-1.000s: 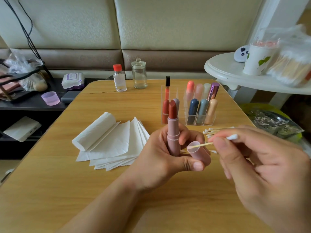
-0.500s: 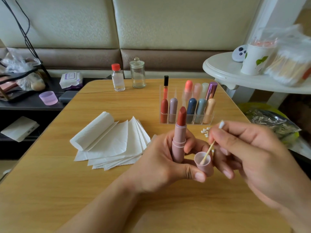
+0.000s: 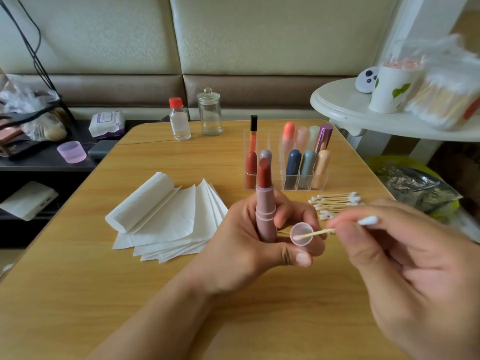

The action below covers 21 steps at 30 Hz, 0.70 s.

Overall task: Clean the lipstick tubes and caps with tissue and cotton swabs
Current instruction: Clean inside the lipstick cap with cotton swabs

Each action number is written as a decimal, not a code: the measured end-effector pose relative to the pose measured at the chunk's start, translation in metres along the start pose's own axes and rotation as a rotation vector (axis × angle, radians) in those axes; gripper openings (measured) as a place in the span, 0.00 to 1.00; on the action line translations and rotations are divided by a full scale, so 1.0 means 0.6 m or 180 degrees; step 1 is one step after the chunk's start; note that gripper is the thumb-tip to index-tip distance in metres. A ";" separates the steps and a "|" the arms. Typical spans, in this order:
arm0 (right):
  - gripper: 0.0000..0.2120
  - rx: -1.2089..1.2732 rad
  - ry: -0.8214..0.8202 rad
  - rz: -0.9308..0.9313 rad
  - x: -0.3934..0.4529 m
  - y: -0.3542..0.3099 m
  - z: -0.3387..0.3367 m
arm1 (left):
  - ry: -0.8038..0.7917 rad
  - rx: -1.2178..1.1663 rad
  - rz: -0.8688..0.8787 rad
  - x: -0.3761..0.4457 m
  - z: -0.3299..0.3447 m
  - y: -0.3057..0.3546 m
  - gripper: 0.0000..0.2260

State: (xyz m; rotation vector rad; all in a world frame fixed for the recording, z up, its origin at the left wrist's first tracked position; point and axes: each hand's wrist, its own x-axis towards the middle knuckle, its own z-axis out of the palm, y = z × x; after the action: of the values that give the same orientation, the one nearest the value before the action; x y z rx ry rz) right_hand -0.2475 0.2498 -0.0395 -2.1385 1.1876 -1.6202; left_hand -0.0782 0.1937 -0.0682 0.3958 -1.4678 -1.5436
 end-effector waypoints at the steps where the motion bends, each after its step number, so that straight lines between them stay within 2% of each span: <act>1: 0.06 0.0120 -0.0009 0.0059 0.000 0.001 0.000 | 0.0002 0.0023 -0.0008 0.000 0.000 0.000 0.25; 6: 0.10 0.1048 -0.0220 0.0749 0.006 0.005 -0.004 | -0.0038 0.0073 -0.0045 -0.002 -0.002 -0.001 0.25; 12: 0.16 0.1150 -0.0706 0.1004 0.030 0.021 -0.015 | -0.0229 0.0141 -0.0006 -0.003 0.000 0.001 0.23; 16: 0.16 0.1441 -0.1002 0.1240 0.048 0.022 -0.023 | -0.0336 0.0111 0.0012 -0.002 -0.004 -0.004 0.21; 18: 0.16 0.1513 -0.1101 0.1209 0.049 0.018 -0.027 | -0.0398 -0.0022 -0.0033 -0.002 -0.004 -0.007 0.18; 21: 0.18 0.0970 -0.0708 0.0735 0.026 0.014 -0.032 | -0.0497 -0.0500 -0.0153 0.000 -0.005 -0.011 0.14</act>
State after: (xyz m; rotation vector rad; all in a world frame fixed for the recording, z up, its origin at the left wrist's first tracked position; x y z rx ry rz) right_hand -0.2671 0.2390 -0.0263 -1.8579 1.0034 -1.3284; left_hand -0.0783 0.1910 -0.0752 0.2232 -1.4513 -1.7477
